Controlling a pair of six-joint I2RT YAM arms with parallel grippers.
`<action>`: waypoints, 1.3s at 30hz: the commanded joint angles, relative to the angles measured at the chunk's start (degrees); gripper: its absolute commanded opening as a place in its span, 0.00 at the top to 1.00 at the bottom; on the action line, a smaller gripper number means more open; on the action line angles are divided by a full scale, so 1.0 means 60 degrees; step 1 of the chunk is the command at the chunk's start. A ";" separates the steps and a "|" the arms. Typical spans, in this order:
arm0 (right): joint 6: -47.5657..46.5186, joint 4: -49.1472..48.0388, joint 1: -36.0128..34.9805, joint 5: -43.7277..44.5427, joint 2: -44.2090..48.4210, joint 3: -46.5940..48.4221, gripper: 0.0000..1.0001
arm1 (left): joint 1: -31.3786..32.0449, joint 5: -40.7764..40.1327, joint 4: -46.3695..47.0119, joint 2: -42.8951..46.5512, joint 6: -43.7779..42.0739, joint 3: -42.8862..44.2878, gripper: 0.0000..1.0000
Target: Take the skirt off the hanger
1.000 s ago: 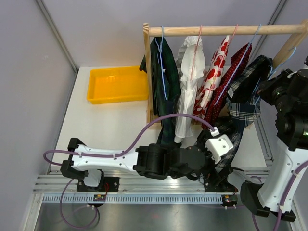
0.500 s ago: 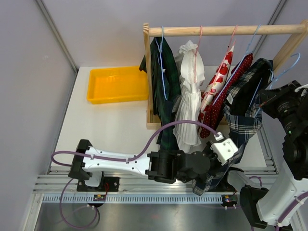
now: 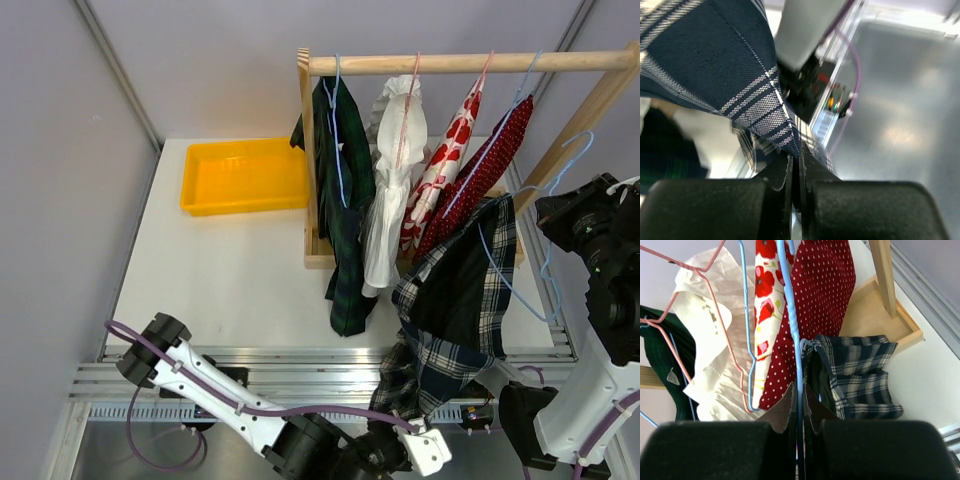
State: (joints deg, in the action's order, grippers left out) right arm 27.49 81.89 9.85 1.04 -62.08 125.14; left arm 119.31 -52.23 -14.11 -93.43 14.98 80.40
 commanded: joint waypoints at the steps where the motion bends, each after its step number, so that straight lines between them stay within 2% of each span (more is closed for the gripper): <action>1: 0.0033 -0.1680 0.0014 0.0618 -0.0141 0.0179 1.00 | 0.0213 -0.0905 -0.0607 -0.0116 0.1618 -0.0055 1.00; 5: 0.0019 -0.1768 0.0000 0.0530 0.0020 -0.0085 1.00 | -0.0093 -0.0905 -0.1147 -0.0483 0.1824 0.0339 1.00; 7: -0.0069 -0.1768 0.0000 0.0749 0.0049 -0.0158 1.00 | -0.0576 -0.0570 -0.1397 -0.0658 0.1882 0.0747 1.00; 11: -0.0085 -0.2410 0.0014 0.1043 -0.0052 -0.0364 1.00 | -0.2344 0.1904 -0.2320 -0.1579 0.3050 0.0955 1.00; 17: 0.0486 -0.2896 0.0014 0.0634 -0.0885 0.1054 1.00 | -0.3709 0.3223 -0.2921 -0.2723 0.3771 0.0911 1.00; 21: 0.0532 -0.2165 0.0014 0.0326 -0.1956 0.3439 1.00 | -0.4883 0.3885 -0.3405 -0.3470 0.3671 0.1467 1.00; 24: 0.0531 -0.2353 0.0014 0.0005 -0.2045 0.3372 1.00 | -0.5440 0.3753 -0.3391 -0.3559 0.3363 0.1745 1.00; 25: 0.0531 -0.2354 0.0014 -0.0128 -0.2074 0.3444 1.00 | -0.5644 0.4072 -0.3246 -0.3705 0.3232 0.1804 1.00; 28: 0.1275 -0.1478 0.0014 -0.1093 -0.2148 0.4016 1.00 | -0.6304 0.4412 -0.3345 -0.4422 0.3085 0.2433 1.00; 30: 0.1497 -0.1109 0.0014 -0.1911 -0.1827 0.2984 1.00 | -0.6568 0.4180 -0.3493 -0.4686 0.2982 0.2959 1.00; 34: 0.1703 -0.0905 0.0014 -0.2399 -0.0438 0.0944 1.00 | -0.6964 0.3653 -0.3595 -0.4893 0.3170 0.3400 1.00; 37: 0.1354 -0.0378 0.0014 -0.2605 0.0441 -0.0799 1.00 | -0.7067 0.3345 -0.3043 -0.4396 0.3070 0.3242 1.00; 39: 0.1177 0.0003 -0.0058 -0.2226 0.0868 -0.1706 1.00 | -0.7067 0.3358 -0.2646 -0.3912 0.2967 0.2832 1.00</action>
State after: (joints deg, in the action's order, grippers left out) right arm 35.20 79.79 9.80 -10.15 -59.90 120.62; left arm 76.97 -29.71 -34.63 -122.54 33.78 97.34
